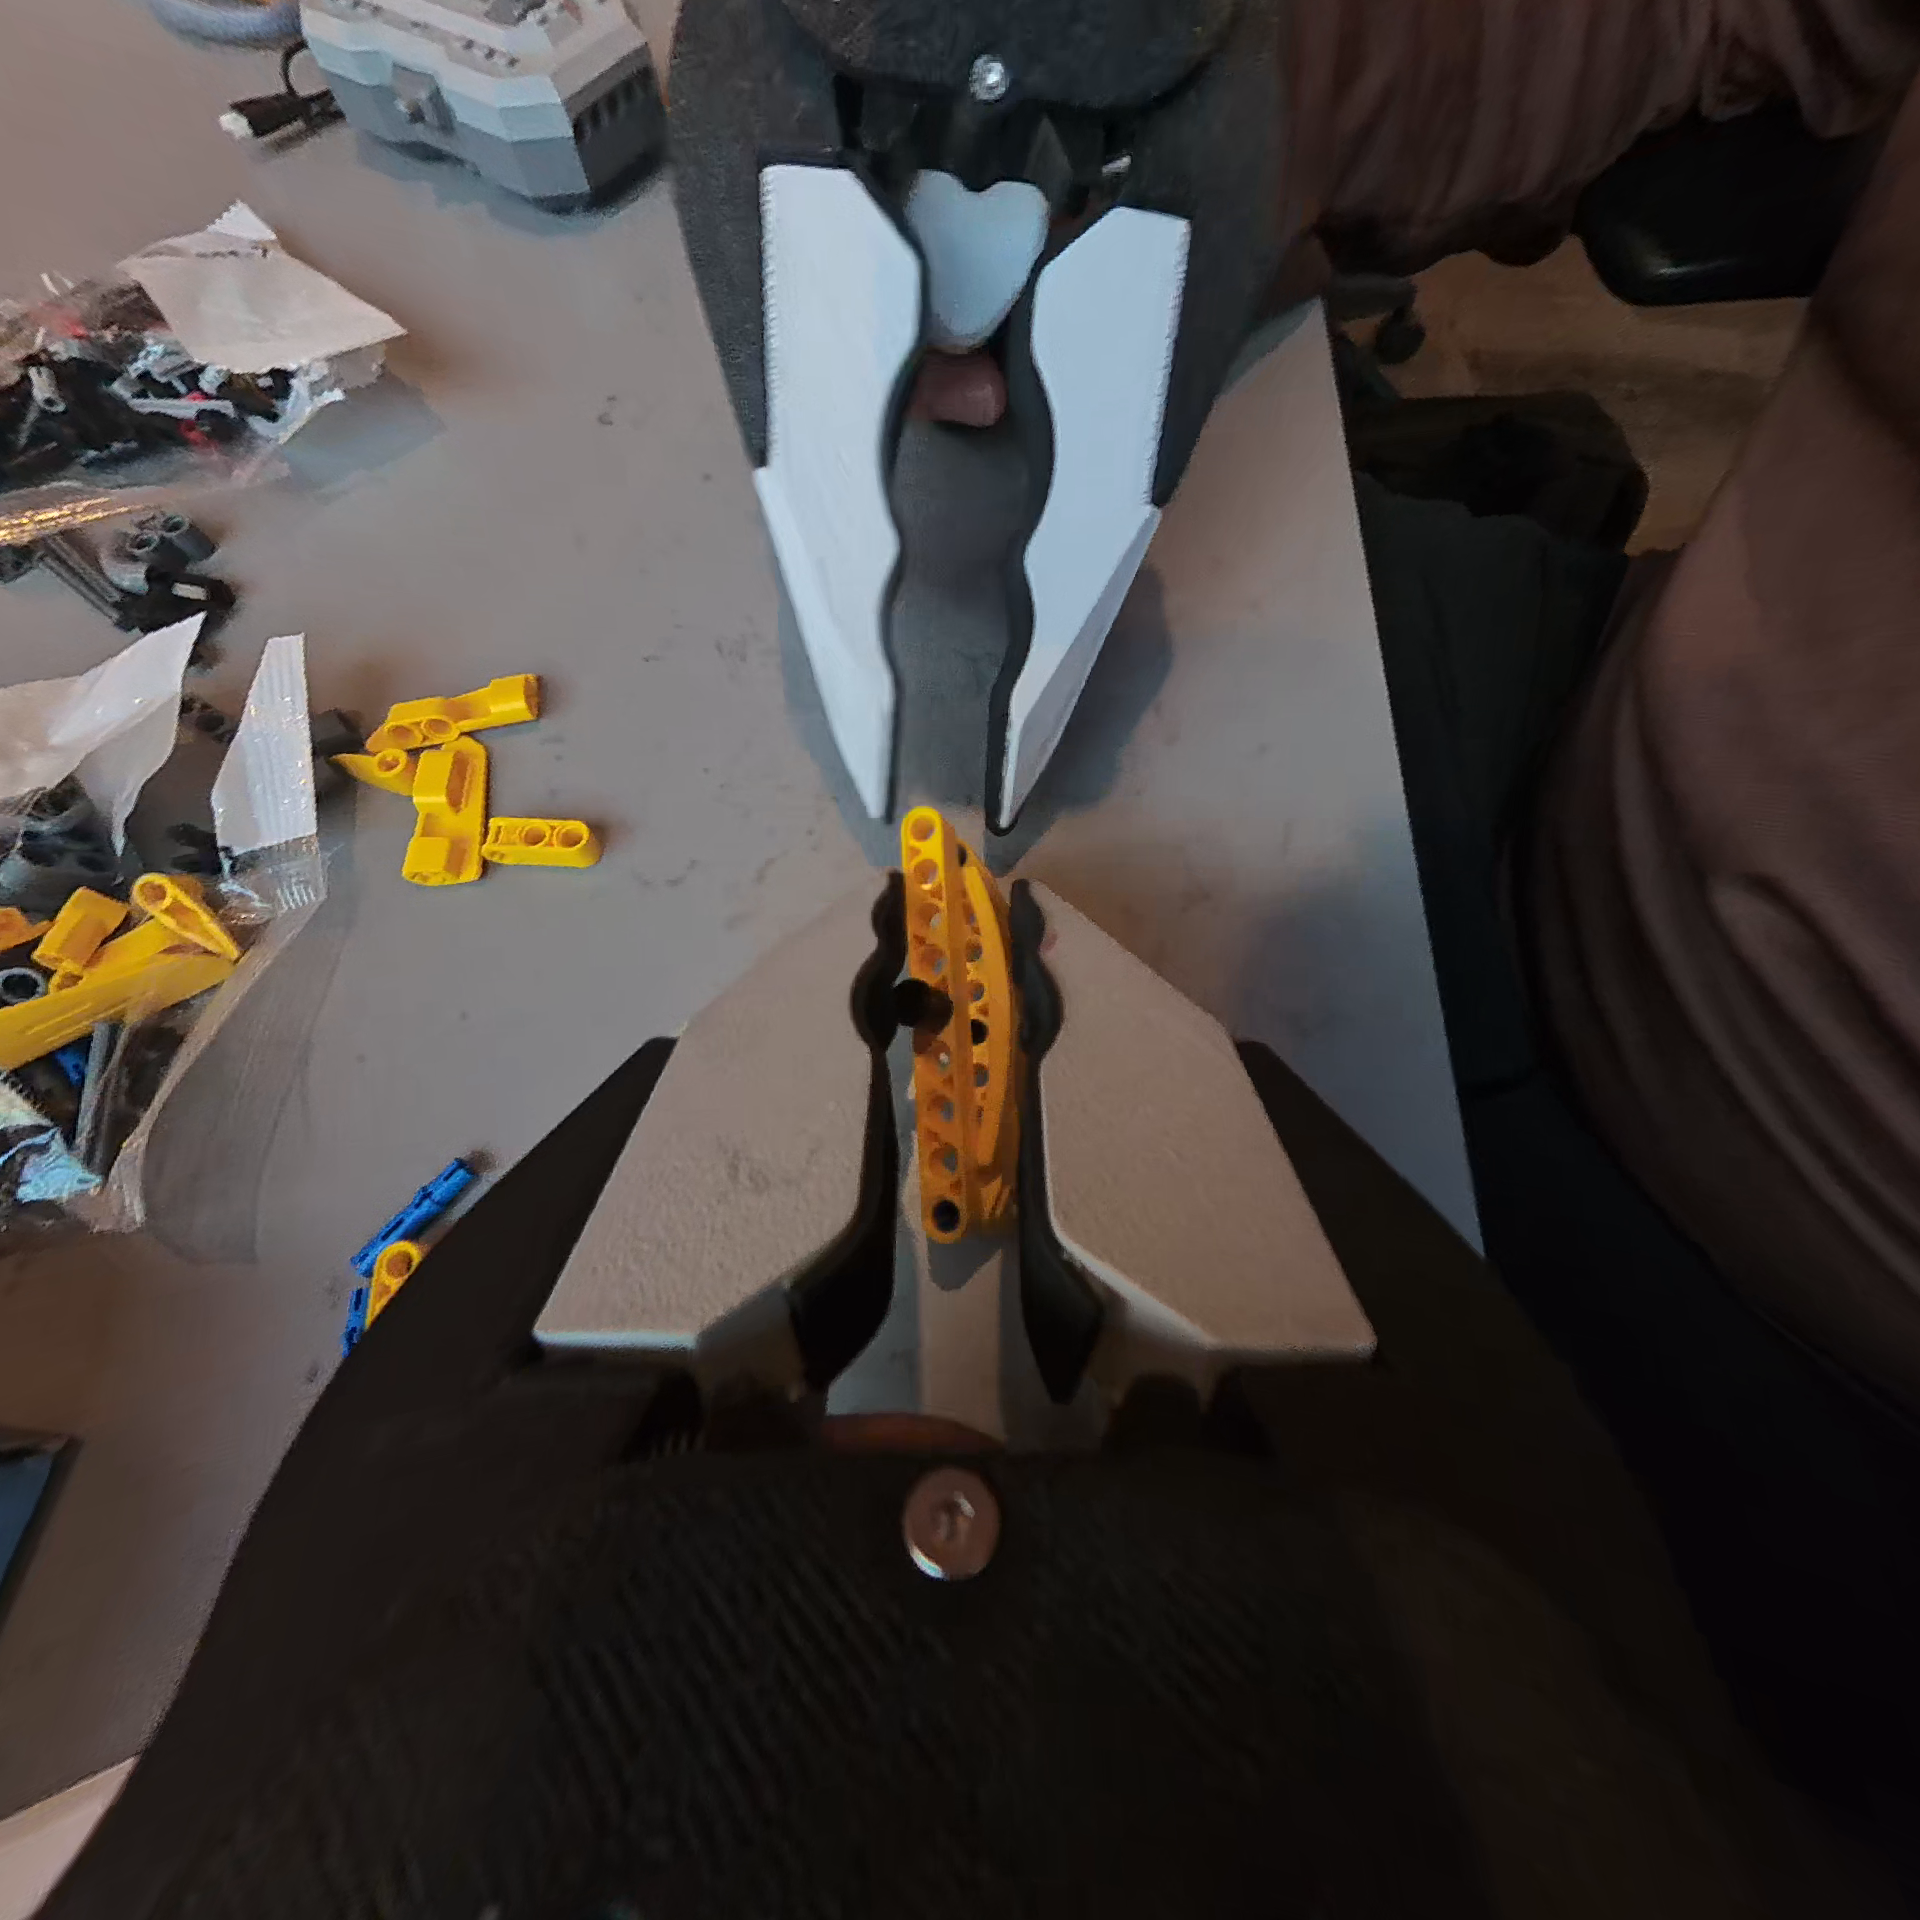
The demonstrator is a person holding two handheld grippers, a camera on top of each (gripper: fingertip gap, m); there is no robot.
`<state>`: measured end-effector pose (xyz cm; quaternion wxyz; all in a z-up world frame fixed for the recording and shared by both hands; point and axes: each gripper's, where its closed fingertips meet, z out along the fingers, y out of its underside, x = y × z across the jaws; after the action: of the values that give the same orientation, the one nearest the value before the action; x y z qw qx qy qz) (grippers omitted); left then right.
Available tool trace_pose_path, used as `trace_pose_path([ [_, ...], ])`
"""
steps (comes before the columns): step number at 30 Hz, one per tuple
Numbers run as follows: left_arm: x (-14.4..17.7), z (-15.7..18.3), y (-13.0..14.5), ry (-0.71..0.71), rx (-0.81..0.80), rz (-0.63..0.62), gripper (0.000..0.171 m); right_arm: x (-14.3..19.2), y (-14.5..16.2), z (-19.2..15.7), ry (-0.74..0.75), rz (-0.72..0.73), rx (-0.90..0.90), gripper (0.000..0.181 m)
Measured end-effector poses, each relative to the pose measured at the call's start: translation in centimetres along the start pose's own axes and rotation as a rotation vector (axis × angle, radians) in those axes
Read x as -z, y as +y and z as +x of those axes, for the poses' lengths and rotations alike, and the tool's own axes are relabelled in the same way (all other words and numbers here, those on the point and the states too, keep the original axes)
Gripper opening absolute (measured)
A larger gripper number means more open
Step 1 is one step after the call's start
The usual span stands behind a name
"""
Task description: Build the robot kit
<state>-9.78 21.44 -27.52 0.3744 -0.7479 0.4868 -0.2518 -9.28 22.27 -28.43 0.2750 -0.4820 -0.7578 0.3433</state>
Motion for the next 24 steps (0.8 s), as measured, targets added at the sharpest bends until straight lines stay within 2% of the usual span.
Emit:
trace_pose_path([
  [2,-0.1,0.0,-0.1,-0.010,-0.021,-0.002,0.016,-0.1,-0.3,0.2,-0.016,0.015,-0.041,0.025],
  [4,-0.3,-0.1,-0.2,-0.021,-0.040,0.000,0.016,-0.1,-1.1,-0.3,-0.065,0.048,-0.067,0.024],
  [8,-0.4,0.0,-0.3,-0.081,-0.155,-0.032,0.015,-0.4,-1.1,-0.6,-0.067,0.039,-0.049,0.015],
  [9,-0.4,0.3,-0.4,-0.078,-0.167,-0.036,0.013,-0.4,-1.1,-0.6,-0.062,0.035,-0.044,0.008],
  [11,-0.4,0.4,-0.4,-0.084,-0.170,-0.047,0.013,-0.6,-1.0,-0.9,-0.065,0.023,-0.017,0.008],
  [16,0.3,-0.1,0.6,-0.091,-0.153,-0.089,0.025,-0.7,-0.8,-1.1,-0.050,0.006,0.016,0.007],
  [20,0.3,0.5,0.8,-0.031,-0.127,-0.064,0.015,-0.7,-0.8,-1.1,-0.051,0.007,0.014,0.007],
  [24,0.0,0.6,0.8,0.008,-0.094,-0.044,0.014,-0.7,-0.6,-1.0,-0.039,0.000,0.024,0.007],
])
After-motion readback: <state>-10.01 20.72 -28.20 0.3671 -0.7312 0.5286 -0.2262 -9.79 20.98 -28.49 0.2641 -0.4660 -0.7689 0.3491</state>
